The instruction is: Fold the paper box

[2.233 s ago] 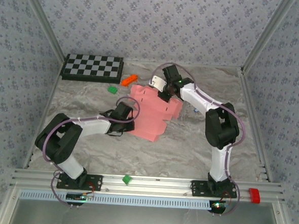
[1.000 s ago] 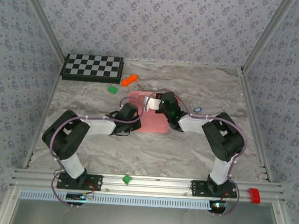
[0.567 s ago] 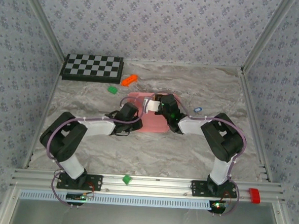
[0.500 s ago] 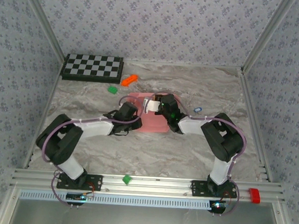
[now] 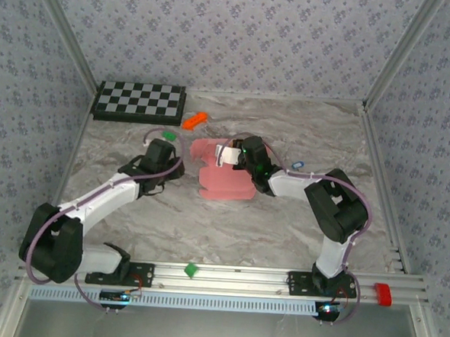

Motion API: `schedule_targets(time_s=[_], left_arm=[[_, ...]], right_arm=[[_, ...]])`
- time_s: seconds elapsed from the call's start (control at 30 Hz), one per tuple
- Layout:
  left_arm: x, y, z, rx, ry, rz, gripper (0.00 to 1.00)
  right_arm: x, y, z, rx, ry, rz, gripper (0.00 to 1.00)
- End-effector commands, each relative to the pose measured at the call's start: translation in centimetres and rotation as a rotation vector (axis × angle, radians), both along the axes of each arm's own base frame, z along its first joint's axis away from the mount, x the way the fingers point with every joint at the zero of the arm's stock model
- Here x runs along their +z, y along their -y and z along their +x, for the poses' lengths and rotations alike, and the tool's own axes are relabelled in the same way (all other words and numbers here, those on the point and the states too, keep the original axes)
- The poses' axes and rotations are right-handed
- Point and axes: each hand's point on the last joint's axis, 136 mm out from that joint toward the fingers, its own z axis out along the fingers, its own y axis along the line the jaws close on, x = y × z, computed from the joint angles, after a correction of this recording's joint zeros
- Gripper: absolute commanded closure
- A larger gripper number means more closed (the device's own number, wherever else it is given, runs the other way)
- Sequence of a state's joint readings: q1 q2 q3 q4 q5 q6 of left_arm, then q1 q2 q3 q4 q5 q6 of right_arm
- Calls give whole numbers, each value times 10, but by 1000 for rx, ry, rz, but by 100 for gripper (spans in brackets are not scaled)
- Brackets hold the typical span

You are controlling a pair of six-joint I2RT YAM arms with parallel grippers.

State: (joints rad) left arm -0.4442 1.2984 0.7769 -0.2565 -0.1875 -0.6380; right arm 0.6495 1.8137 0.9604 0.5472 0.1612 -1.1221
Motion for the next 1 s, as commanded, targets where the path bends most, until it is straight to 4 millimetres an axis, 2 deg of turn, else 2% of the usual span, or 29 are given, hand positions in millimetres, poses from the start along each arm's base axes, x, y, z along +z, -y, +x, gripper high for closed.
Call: schedule_targets(time_s=[0.0,0.13,0.2,0.3,0.37,0.5,0.67,0.97], left_arm=[[-2,-17,9,-20,-25,62,44],[-12,-28,31,-31,-48,71,44],[-17,-27,43,-51,-64,68,43],[-23,-19,59,-91,-80,61,42],[-24,-13,70,-114,-73,52,36],[-32,1,87,-170,-67,34,32],[-46,16,99,-249,-94,20,32],[-45,41,103,-378,-67,-38,33]], right_arm=[[3,-2,1,3,-34,19,100],[2,-2,1,4,-46,19,100],[0,-1,1,3,-51,16,100],[1,-1,1,3,-55,16,100],[1,1,3,0,-59,14,100],[1,3,5,3,-74,10,100],[1,6,7,1,-101,9,100],[-1,6,9,-3,-121,13,100]])
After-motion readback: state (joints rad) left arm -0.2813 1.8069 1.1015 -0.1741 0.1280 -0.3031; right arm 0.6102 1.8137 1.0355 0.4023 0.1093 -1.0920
